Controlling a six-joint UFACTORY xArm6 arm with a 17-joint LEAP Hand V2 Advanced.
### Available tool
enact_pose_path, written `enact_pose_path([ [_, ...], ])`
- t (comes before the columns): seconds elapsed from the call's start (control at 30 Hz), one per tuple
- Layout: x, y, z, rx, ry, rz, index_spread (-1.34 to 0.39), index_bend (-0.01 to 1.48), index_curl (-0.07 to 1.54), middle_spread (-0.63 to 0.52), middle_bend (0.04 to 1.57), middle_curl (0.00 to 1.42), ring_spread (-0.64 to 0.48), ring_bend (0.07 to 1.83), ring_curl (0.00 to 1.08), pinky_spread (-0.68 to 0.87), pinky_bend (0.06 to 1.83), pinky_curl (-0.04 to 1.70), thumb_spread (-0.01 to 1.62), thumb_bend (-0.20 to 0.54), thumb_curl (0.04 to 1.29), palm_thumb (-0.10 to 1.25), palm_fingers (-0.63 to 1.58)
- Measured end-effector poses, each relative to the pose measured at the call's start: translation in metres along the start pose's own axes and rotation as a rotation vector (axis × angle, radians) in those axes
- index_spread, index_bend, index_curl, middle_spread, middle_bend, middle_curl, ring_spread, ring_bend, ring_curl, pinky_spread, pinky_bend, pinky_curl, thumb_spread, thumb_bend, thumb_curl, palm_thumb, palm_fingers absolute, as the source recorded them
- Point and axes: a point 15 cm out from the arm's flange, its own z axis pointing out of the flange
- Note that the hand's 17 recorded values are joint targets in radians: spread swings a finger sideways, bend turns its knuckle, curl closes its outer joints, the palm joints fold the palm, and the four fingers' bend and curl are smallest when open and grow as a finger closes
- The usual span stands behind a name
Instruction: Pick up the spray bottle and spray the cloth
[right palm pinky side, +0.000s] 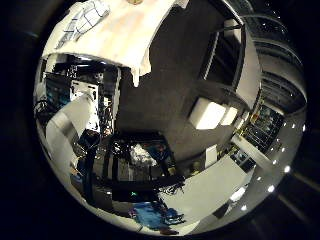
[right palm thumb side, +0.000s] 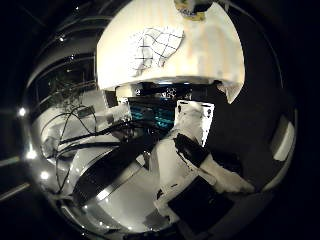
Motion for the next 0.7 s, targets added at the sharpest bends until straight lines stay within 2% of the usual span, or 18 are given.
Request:
enact_pose_path([
  [0.23, 0.026, -0.006, -0.003, 0.047, 0.0, 0.076, -0.32, 0.16, 0.28, 0.1, 0.21, 0.33, 0.22, 0.2, 0.25, 0.4, 0.27, 0.31, 1.01, -0.025, 0.31, 0.67, 0.15],
  [0.47, 0.052, -0.025, -0.033, 0.095, 0.01, 0.103, -0.31, 0.16, 0.28, 0.1, 0.21, 0.33, 0.22, 0.2, 0.25, 0.4, 0.28, 0.32, 1.02, -0.028, 0.3, 0.65, 0.16],
  [0.7, 0.059, -0.048, -0.035, 0.195, -0.142, 0.192, -0.25, 0.13, 0.24, 0.13, 0.22, 0.34, 0.22, 0.24, 0.27, 0.41, 0.33, 0.33, 1.04, -0.034, 0.28, 0.52, 0.13],
])
